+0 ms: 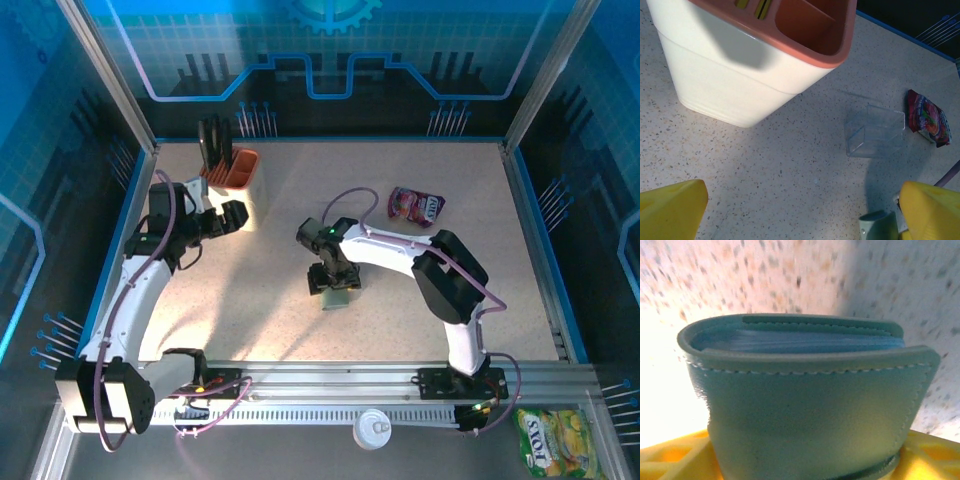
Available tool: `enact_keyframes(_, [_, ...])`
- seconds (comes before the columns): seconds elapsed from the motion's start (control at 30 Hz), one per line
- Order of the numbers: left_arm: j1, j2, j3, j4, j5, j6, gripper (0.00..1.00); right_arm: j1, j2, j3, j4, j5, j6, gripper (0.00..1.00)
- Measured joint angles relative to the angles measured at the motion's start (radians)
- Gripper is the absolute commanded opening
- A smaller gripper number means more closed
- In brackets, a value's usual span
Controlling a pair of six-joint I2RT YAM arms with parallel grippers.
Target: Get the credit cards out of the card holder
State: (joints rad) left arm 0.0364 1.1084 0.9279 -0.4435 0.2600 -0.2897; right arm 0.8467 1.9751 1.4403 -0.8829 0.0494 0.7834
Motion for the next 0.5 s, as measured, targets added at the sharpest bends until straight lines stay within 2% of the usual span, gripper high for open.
enact_keyframes(0.27, [0.000,0.020,0.000,0.000,0.000,0.000,0.99,-0.051,0.079,0.107,-0.003,0.003,-0.051,0.75])
enact_keyframes(0.5, [0.000,0.024,0.000,0.000,0.000,0.000,0.99,-0.064,0.129,0.127,-0.003,0.006,-0.076,0.76])
